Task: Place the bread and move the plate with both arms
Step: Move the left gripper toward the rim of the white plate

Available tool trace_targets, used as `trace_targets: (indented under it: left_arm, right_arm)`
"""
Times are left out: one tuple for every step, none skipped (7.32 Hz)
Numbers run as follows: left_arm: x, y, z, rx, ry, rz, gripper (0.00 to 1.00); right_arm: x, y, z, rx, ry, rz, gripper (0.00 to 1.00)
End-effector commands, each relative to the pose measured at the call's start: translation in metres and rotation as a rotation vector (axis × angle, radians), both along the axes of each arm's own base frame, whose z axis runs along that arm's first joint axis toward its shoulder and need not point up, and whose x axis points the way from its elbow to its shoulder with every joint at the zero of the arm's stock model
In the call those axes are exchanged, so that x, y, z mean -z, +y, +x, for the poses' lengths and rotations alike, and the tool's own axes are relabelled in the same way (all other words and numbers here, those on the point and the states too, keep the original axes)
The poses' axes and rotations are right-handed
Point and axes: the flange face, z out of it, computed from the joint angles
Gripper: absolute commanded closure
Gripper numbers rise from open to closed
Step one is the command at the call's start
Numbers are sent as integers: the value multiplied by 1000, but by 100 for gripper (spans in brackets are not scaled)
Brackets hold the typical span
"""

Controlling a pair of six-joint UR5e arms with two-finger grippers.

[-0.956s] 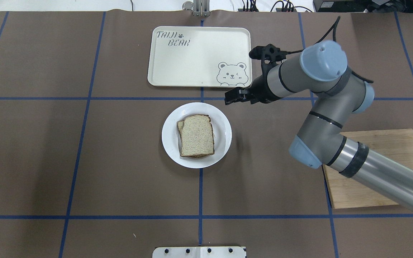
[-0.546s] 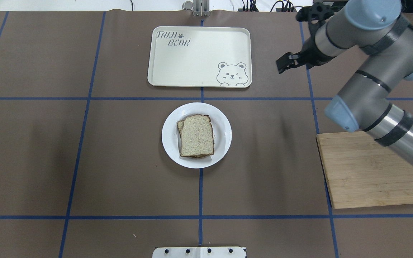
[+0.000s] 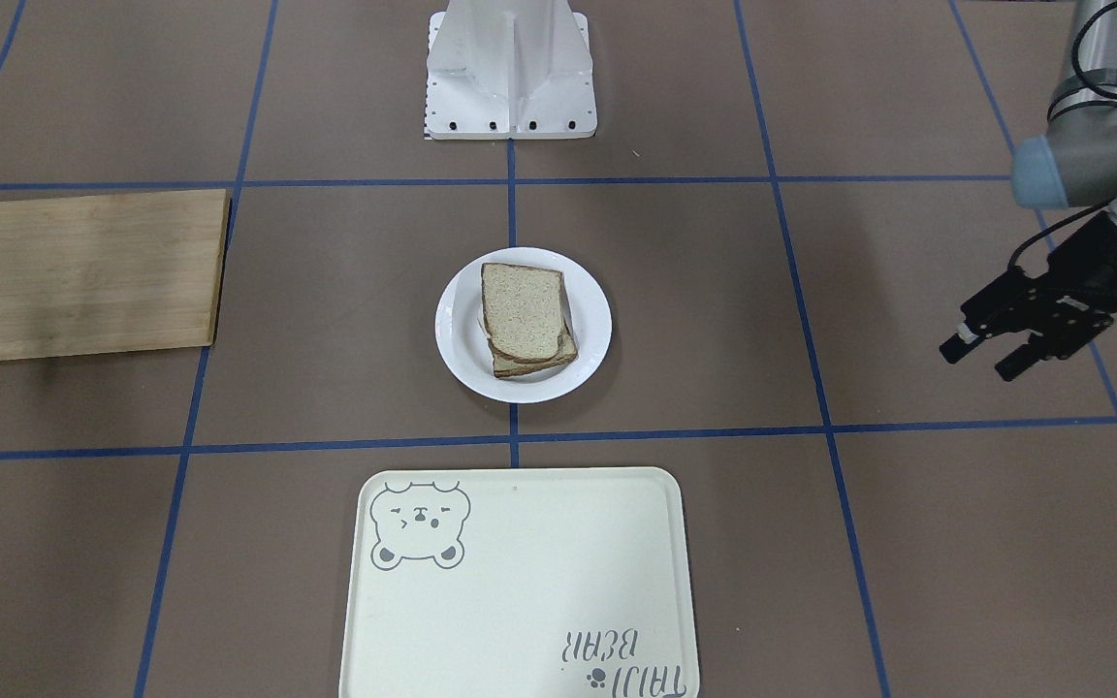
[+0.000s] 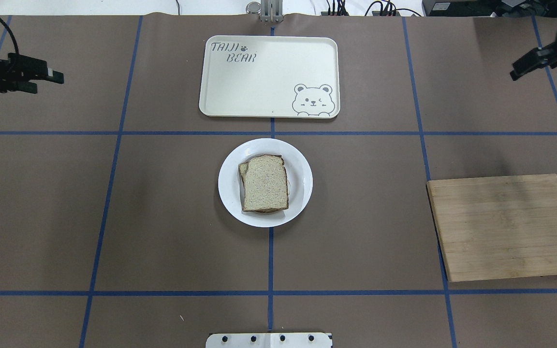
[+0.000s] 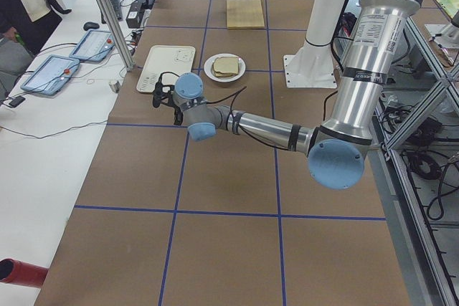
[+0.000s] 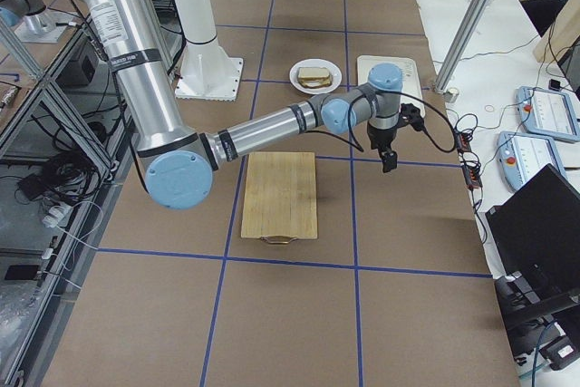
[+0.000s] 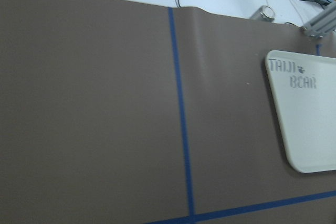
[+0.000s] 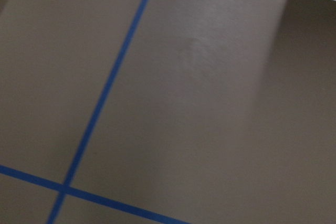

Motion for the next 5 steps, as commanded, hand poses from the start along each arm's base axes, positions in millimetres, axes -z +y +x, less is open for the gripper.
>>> trace_targets:
  left_arm:
    - [44,35,107,-17,165,-84,1]
    - [66,73,190,-31,205,-68,2]
    - [84,102,244,-50,232,-75,2]
    - [87,120,261,-79,253,-93,3]
    - [85,130,263,-82,292,-100,6]
  right_arm:
    - [-73,37,85,-6,23,-30,0]
    - [-91,51,101,-6,28,-38,0]
    - [-103,61,108,-16,28,-56,0]
    - [-104,63,111,-21,28,-59,0]
    - [-104,64,111,-23,28,-60,0]
